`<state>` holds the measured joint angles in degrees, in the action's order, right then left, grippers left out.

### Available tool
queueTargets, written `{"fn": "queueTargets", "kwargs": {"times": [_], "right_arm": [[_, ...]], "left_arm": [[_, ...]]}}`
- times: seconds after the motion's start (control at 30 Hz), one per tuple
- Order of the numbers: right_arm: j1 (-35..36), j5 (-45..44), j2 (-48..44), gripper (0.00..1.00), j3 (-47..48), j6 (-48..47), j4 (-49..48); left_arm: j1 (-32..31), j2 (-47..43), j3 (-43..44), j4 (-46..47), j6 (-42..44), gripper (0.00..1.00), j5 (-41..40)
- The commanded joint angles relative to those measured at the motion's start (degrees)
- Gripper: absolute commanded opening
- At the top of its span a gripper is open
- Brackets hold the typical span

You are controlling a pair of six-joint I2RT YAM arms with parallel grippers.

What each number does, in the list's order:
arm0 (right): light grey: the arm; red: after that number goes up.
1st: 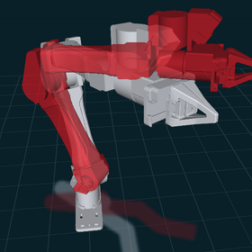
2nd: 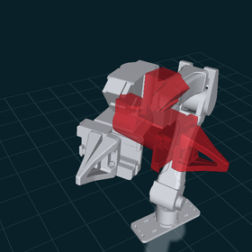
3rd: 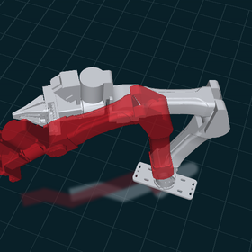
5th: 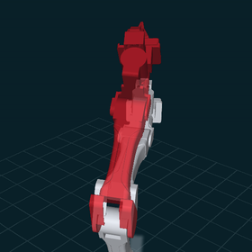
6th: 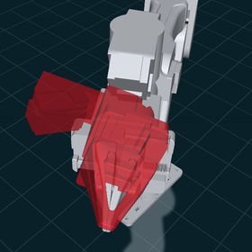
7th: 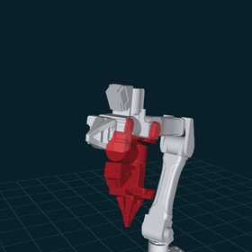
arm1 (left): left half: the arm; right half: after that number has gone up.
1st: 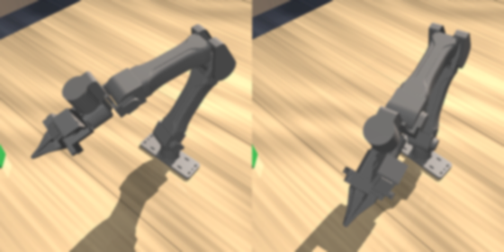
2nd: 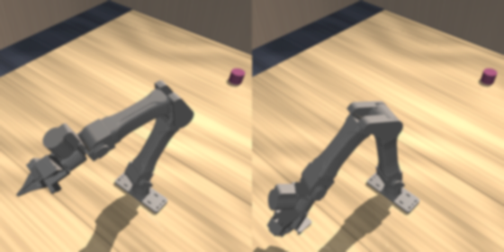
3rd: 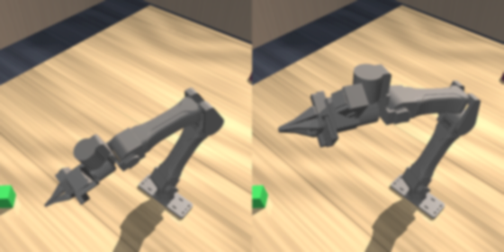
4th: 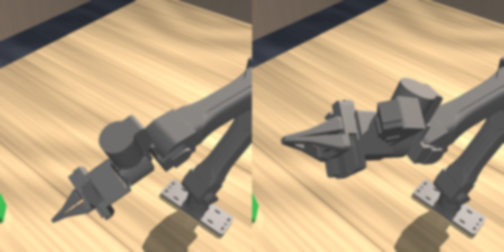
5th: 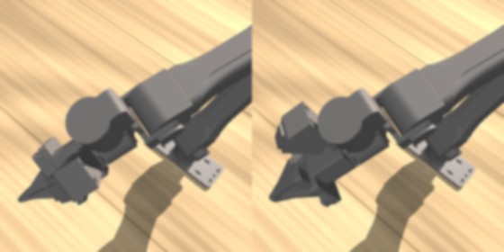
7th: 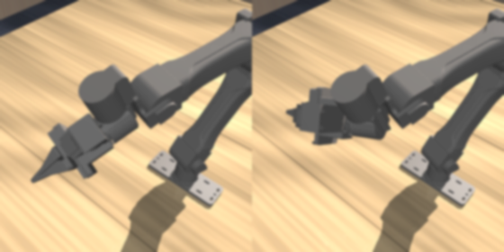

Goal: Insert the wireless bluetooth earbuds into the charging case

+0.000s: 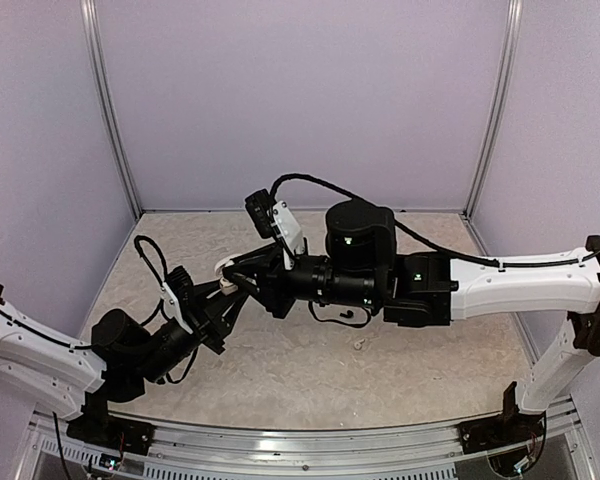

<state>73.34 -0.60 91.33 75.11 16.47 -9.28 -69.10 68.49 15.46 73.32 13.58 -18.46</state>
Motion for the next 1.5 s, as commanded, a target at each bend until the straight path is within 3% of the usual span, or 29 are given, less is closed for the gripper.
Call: {"fn": "queueTargets", "kwargs": {"times": [0.0,0.73,0.9,1.47], "right_arm": [[0.6,-1.0,1.1,0.15,-0.4,1.4,-2.3],[0.7,0.5,4.0,0.15,-0.4,6.3,-3.1],[0.7,-0.6,3.9,0.23,-0.4,6.6,-1.8],[0.6,-3.1,2.3,0.34,-1.1,6.2,-0.7]], "left_arm": [[-0.5,0.4,1.6,2.8,1.0,0.09,-0.3],[-0.5,0.8,1.4,4.8,1.3,0.09,-1.1],[-0.4,0.5,1.2,5.2,1.4,0.09,-1.3],[-0.3,0.2,1.0,5.4,0.8,0.09,1.2]]}}
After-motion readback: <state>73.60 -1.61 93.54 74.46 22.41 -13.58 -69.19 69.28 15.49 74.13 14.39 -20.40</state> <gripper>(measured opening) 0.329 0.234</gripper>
